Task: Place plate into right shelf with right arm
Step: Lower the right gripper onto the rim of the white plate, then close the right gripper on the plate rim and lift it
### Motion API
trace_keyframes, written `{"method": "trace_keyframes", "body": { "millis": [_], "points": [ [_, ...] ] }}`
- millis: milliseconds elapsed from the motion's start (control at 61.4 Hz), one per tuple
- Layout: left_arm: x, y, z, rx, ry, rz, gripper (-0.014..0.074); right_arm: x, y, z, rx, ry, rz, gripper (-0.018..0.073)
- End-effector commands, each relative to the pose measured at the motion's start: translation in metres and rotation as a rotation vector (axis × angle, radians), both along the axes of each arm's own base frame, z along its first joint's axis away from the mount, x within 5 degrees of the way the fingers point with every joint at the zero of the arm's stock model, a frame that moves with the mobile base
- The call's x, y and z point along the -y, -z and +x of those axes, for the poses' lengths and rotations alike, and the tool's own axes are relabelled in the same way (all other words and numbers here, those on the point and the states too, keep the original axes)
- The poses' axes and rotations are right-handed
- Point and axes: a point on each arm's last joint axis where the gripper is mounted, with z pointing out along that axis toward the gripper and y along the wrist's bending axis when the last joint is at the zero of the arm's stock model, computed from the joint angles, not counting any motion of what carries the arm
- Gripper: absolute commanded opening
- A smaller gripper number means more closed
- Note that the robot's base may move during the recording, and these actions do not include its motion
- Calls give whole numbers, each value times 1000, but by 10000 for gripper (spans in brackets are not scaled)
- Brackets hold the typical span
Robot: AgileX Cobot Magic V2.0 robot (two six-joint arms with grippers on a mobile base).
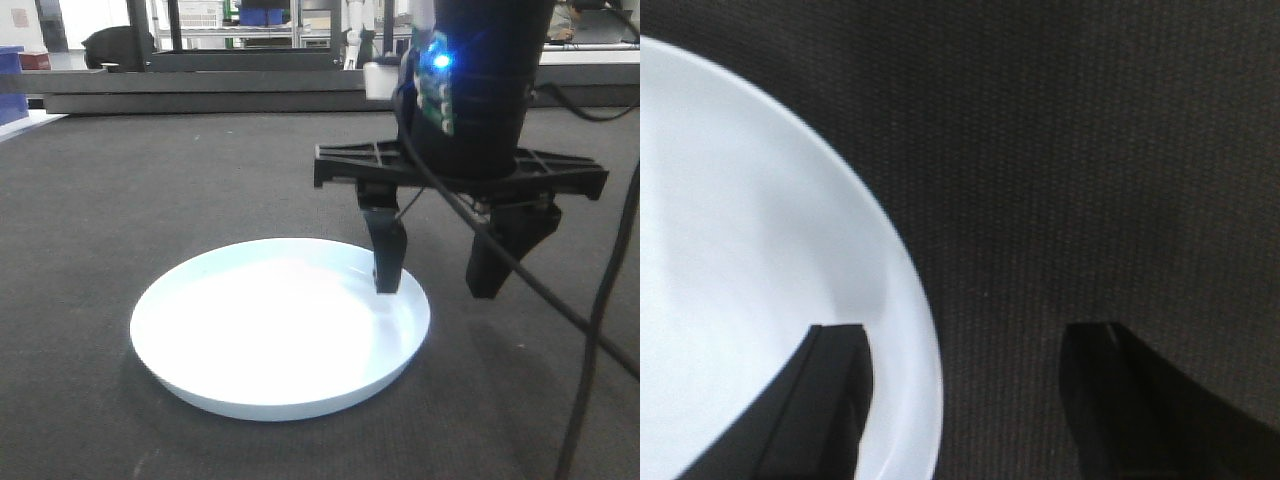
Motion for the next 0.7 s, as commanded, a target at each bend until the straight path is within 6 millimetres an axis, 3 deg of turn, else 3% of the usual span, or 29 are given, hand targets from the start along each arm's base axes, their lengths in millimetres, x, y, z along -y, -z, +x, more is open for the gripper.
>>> {"method": "trace_keyframes", "body": {
  "millis": [0,98,359,538,684],
  "points": [
    [-1,-5,-1,89,-9,-18,-128,-1,-19,1,61,-9,23,514],
    [-1,-5,-1,89,-9,-18,-128,-1,-18,0,59,-21,2,445],
    [-1,-5,-1,89,-9,-18,-128,-1,-17,-1,55,-28,-11,160],
    [-1,-5,-1,89,-9,-18,-128,-1,-17,-1,46,-28,-17,48],
    [-1,-5,-1,89,-9,-18,-128,1,-22,-4,46,-33,-19,50]
  ]
}}
